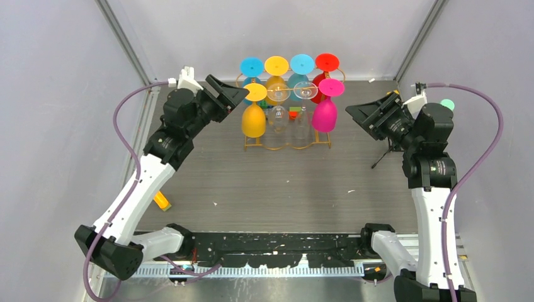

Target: Take the wine glass off the wine glass rack

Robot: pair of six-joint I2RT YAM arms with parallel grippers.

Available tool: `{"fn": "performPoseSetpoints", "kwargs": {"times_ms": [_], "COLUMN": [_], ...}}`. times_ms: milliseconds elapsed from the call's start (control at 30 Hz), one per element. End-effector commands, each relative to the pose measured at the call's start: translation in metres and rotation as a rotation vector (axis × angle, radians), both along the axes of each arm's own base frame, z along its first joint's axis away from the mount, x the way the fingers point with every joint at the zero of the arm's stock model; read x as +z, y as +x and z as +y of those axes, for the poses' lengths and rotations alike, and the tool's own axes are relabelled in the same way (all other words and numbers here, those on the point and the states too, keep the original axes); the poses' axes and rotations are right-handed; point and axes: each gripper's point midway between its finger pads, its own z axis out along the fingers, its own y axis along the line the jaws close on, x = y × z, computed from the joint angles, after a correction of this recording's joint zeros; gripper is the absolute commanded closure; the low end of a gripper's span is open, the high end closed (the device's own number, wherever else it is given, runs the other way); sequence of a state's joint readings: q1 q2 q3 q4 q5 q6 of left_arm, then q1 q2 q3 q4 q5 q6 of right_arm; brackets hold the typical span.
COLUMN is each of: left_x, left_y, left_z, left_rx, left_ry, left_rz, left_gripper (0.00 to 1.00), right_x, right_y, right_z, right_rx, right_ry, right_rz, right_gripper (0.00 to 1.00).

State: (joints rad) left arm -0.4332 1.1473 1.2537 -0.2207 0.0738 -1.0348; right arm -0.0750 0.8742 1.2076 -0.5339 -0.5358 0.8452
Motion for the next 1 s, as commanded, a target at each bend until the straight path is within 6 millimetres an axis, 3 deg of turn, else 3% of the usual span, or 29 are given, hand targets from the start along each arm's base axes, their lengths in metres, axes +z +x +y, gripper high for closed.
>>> {"fn": "performPoseSetpoints", "kwargs": {"times_ms": [0, 267, 467, 633, 967], "left_x": [0.015, 0.006, -0.001, -0.002, -0.002], "left_y": [0.011, 0.024, 0.035, 0.041, 0.039], "left_z": [0.008, 0.014, -0.002, -0.010, -0.009], "left_rx": [0.101, 0.175, 0.130, 0.105, 0.104], "left_ry": [-0.092, -0.111, -0.129, -0.148, -0.159], "left_rz": [-0.029, -0.010, 0.026, 0.028, 0.017], "left_gripper": [0.32, 0.46, 0.50, 0.59, 0.58], "right_x": [0.011, 0.015, 0.016, 0.016, 0.015], "right_y": [-0.001, -0.002, -0.002, -0.004, -0.005], "right_z": [0.004, 0.005, 0.007, 0.008, 0.009], "right_rx": [0.012, 0.016, 0.022, 0.027, 0.030], "right_ry": [-0.002, -0.003, -0.007, -0.009, -0.028], "right_rz": [-0.054, -0.063, -0.068, -0.069, -0.072], "right_gripper": [0.42, 0.42, 0.41, 0.42, 0.42]}}
